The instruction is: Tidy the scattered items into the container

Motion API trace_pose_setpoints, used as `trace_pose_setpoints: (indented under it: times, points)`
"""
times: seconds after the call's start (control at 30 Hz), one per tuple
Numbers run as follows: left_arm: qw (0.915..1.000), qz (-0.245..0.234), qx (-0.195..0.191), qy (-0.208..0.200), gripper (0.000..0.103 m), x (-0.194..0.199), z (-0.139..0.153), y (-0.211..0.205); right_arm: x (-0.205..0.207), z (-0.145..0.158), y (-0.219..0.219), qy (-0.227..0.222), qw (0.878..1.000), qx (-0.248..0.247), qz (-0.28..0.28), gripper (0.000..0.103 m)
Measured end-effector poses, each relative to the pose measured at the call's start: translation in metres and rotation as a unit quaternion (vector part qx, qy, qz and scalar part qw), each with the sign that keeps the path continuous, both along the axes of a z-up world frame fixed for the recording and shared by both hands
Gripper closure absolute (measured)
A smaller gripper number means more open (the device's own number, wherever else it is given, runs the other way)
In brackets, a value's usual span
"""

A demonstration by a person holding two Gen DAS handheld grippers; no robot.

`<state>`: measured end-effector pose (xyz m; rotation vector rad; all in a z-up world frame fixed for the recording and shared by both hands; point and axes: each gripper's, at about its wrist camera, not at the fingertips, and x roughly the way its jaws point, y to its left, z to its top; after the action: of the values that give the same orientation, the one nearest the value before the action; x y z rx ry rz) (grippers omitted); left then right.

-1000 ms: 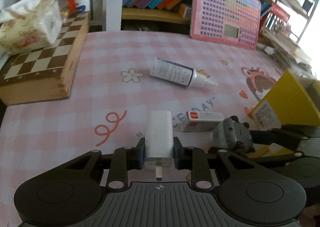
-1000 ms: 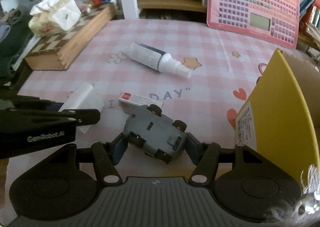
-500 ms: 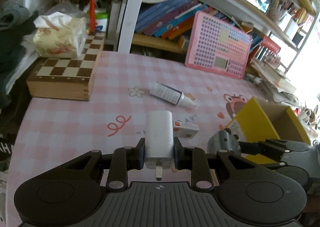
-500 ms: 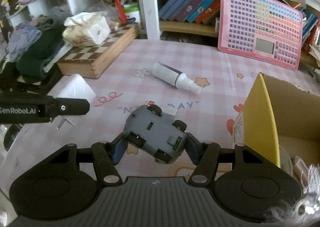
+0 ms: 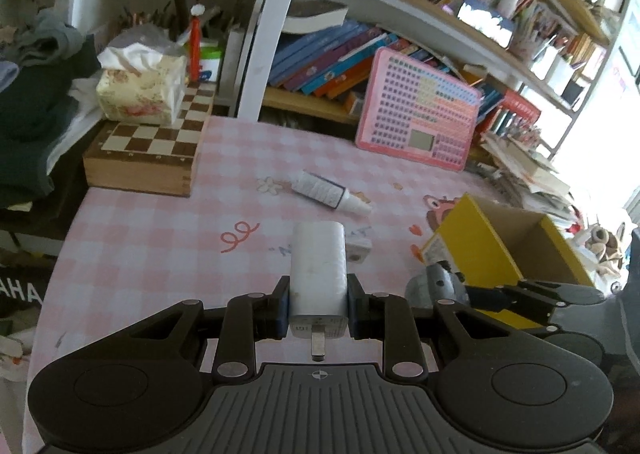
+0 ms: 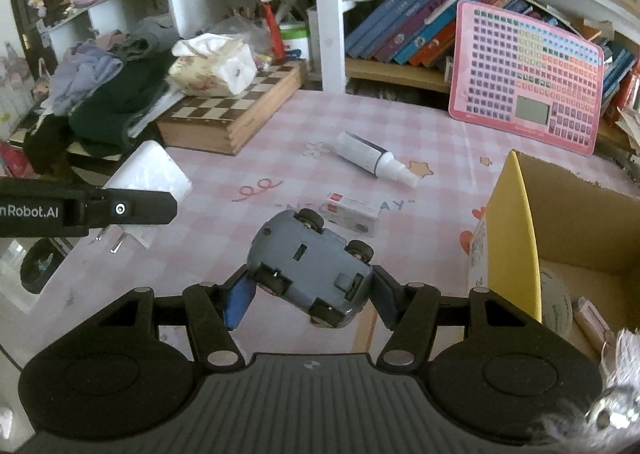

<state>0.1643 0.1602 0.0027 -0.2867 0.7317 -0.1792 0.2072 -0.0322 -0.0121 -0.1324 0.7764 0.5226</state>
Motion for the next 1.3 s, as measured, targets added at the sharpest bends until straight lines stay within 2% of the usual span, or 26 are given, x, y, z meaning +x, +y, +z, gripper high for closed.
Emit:
trace_pose_setpoints:
  times: [0.23,0.73,1.03,1.3]
  points:
    - [0.9995,-0.003,-0.024,-0.018,0.078,-0.038,0.014,0.004,-0.038,0.012,-0.008,-0.011,1.000,0.004,-0.005,0.044]
    - [0.9985,-0.011,-0.041,-0.035,0.078,-0.118,0.026,-0.002,-0.122,0.024,-0.025,-0.026,0.999,0.015,-0.028,0.044]
    - [0.9959,-0.042,-0.074,-0.031,0.078,-0.141,0.025,-0.012,-0.160,0.026,-0.044,-0.027,0.998,0.017,-0.056,0.044]
    - [0.9935,-0.069,-0.085,-0.032,0.078,-0.151,0.027,-0.018,-0.185,0.025,-0.061,-0.023,0.995,0.017,-0.100,0.044]
